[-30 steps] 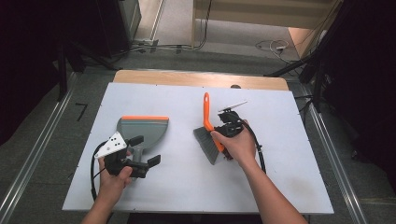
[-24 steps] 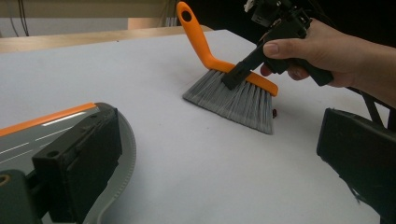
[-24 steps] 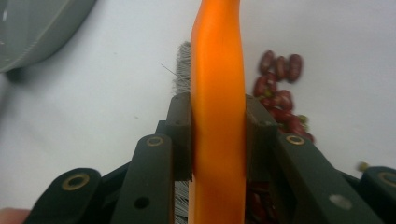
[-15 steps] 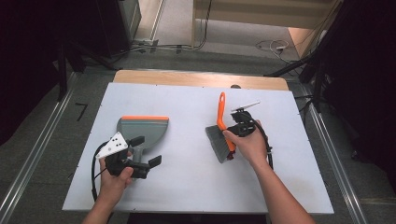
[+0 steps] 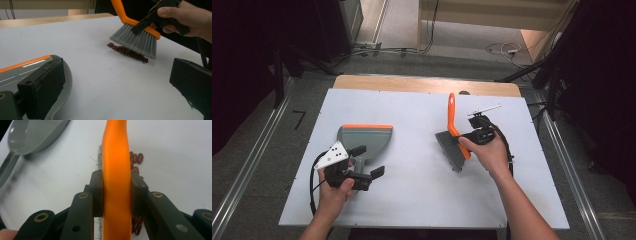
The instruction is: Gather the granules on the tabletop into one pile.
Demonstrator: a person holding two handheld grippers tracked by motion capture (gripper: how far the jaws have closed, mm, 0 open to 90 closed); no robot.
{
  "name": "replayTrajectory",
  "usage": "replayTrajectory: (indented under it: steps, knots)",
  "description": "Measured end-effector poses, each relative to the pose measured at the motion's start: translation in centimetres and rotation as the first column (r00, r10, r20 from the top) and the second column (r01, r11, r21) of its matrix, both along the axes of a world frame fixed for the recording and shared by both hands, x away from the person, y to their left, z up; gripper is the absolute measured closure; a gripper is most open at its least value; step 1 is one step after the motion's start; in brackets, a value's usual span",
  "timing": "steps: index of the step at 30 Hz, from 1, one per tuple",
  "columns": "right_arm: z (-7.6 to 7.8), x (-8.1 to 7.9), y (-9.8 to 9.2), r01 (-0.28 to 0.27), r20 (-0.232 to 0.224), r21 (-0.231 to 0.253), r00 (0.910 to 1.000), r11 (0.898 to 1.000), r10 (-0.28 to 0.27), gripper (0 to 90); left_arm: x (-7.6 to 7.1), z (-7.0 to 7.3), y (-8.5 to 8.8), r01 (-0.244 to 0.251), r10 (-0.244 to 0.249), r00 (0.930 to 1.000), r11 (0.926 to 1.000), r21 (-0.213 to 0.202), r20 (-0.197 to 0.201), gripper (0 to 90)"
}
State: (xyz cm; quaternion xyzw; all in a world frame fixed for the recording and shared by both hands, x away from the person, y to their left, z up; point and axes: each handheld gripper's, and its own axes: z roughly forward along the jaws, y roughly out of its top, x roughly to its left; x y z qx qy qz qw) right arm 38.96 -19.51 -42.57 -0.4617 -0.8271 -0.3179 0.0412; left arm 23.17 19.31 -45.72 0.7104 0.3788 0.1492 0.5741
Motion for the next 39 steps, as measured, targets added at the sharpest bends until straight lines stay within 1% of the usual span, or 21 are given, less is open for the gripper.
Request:
replayTrajectory:
  steps: [3,6,8,9,11,13,18,20,22,23,24,25,27,30,31,33,35,36,37,38,39]
  knots:
    - [1.1,-0.7,-0.4,-0.108,0.052,-0.031,0.9926,0.994,0.109,68.3,0.0,0.0,0.0,0.001,-0.001,1.0,1.0,0.001,-0.002,0.6]
    - [1.6,-1.5,-0.7,-0.199,0.081,-0.088,0.9753,0.976,0.206,68.3,0.0,0.0,-0.1,0.001,-0.001,1.0,1.0,0.003,-0.002,0.6]
    - [1.6,-2.1,-1.0,-0.257,0.072,-0.107,0.9616,0.961,0.265,68.3,0.0,0.0,-0.1,0.0,0.0,1.0,1.0,0.004,-0.004,0.6]
    - [1.5,-2.5,-1.1,-0.291,0.072,-0.117,0.9512,0.95,0.3,68.3,0.0,0.0,-0.1,0.0,0.0,1.0,1.0,0.006,-0.004,0.6]
    - [1.2,-3.3,-1.2,-0.36,0.106,-0.154,0.9199,0.92,0.378,68.3,0.0,0.0,-0.2,0.004,-0.004,1.0,1.0,0.002,-0.003,0.6]
    - [1.1,-4.0,-1.3,-0.407,0.113,-0.175,0.8963,0.897,0.429,68.3,0.0,0.0,-0.2,0.005,-0.005,1.0,1.0,0.003,-0.004,0.6]
    - [0.9,-5.1,-1.2,-0.496,0.099,-0.23,0.844,0.837,0.527,68.4,0.0,0.0,-0.4,0.003,-0.003,1.0,1.0,0.003,-0.005,0.6]
    - [0.3,-5.3,-1.0,-0.519,0.073,-0.245,0.8321,0.819,0.55,68.4,0.0,0.0,-0.4,0.005,-0.005,1.0,1.0,0.006,-0.004,0.6]
    - [-0.6,-5.2,-0.6,-0.545,0.06,-0.265,0.8142,0.796,0.578,68.4,0.0,0.0,-0.4,0.006,-0.006,1.0,1.0,0.007,-0.004,0.6]
    - [-1.0,-5.1,-0.4,-0.55,0.051,-0.28,0.8096,0.787,0.585,68.4,0.0,0.0,-0.4,0.006,-0.006,1.0,0.9999,0.009,-0.005,0.6]
    - [-1.3,-5.0,-0.2,-0.55,0.066,-0.287,0.8057,0.785,0.589,68.5,0.0,0.0,-0.4,0.005,-0.005,1.0,1.0,0.006,-0.005,0.6]
    - [-1.4,-4.7,-0.2,-0.542,0.071,-0.276,0.8122,0.794,0.579,68.4,0.0,0.0,-0.4,0.005,-0.004,1.0,1.0,0.004,-0.005,0.6]
    - [-1.5,-4.2,-0.1,-0.543,0.083,-0.292,0.806,0.787,0.586,68.2,0.0,0.0,-0.4,0.005,-0.005,1.0,1.0,0.006,-0.005,0.6]
    - [-1.8,-3.4,-0.2,-0.558,0.118,-0.282,0.7876,0.781,0.605,67.9,0.1,-0.1,-0.4,0.005,-0.005,1.0,1.0,0.005,-0.008,0.6]
    - [-2.0,-3.0,-0.2,-0.564,0.126,-0.284,0.7796,0.775,0.614,67.8,0.1,-0.1,-0.3,0.005,-0.005,0.9999,1.0,0.008,-0.01,0.6]
    - [-2.1,-2.7,-0.3,-0.561,0.12,-0.279,0.7848,0.779,0.608,67.7,0.1,-0.1,-0.3,0.005,-0.005,0.9999,1.0,0.005,-0.01,0.6]
    - [-2.2,-2.2,-0.3,-0.569,0.13,-0.271,0.7778,0.777,0.615,67.6,0.1,-0.1,-0.3,0.001,-0.001,1.0,1.0,0.003,-0.009,0.6]
    - [-2.2,-2.1,-0.2,-0.563,0.125,-0.275,0.7831,0.78,0.609,67.5,0.1,-0.1,-0.3,0.002,-0.002,1.0,1.0,0.003,-0.01,0.6]
    - [-2.3,-1.9,-0.2,-0.575,0.13,-0.277,0.7713,0.77,0.623,67.5,0.1,-0.1,-0.3,0.004,-0.004,1.0,1.0,0.005,-0.009,0.6]
    - [-2.2,-1.8,-0.2,-0.569,0.123,-0.275,0.7782,0.775,0.616,67.5,0.1,-0.1,-0.3,0.004,-0.004,1.0,1.0,0.005,-0.009,0.6]
    - [-2.3,-1.6,-0.1,-0.577,0.131,-0.28,0.7684,0.767,0.626,67.4,0.1,-0.1,-0.3,0.004,-0.004,1.0,1.0,0.006,-0.009,0.6]
